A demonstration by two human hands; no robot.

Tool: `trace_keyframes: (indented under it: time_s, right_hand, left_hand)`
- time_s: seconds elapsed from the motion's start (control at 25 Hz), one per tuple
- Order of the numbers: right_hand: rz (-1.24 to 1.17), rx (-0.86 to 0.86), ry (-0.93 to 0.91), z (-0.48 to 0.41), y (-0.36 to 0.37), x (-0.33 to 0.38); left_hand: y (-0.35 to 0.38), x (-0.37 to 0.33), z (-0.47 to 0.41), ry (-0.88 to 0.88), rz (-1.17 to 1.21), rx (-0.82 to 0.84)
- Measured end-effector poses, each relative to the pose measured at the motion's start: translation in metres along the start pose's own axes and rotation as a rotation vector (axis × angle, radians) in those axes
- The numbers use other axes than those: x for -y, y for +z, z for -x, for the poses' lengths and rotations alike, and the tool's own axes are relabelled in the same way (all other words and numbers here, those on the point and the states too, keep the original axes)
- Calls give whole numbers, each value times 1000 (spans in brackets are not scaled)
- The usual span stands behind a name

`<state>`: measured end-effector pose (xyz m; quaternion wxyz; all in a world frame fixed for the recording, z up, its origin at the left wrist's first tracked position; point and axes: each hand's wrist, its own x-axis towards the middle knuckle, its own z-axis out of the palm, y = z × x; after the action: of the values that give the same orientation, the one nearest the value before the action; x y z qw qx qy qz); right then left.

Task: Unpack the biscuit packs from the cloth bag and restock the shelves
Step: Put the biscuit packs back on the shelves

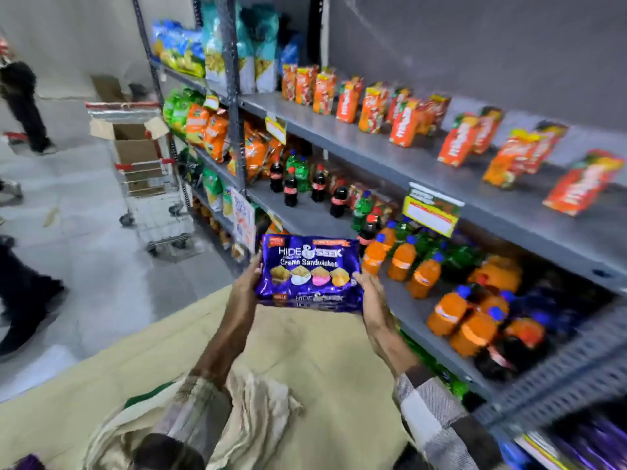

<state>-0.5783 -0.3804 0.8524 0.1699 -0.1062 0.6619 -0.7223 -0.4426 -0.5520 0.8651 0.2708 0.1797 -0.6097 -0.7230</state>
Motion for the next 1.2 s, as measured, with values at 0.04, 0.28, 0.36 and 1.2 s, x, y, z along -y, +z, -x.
trace_keyframes:
  time_s: [0.04,0.28,0.36,1.2]
  right_hand:
    - [4,-32,-69,15,-12,20]
    - [-63,-267,-276,135,-122,139]
    - [-61,-326,-326,172,-166,163]
    - [363,-836,-162,261,-502,255]
  left_hand:
    - [11,-18,9,42,25,44]
    - [130,-103,75,249,203,305]
    - [178,-120,101,293,248,387]
    - [566,-93,213,114,179,681]
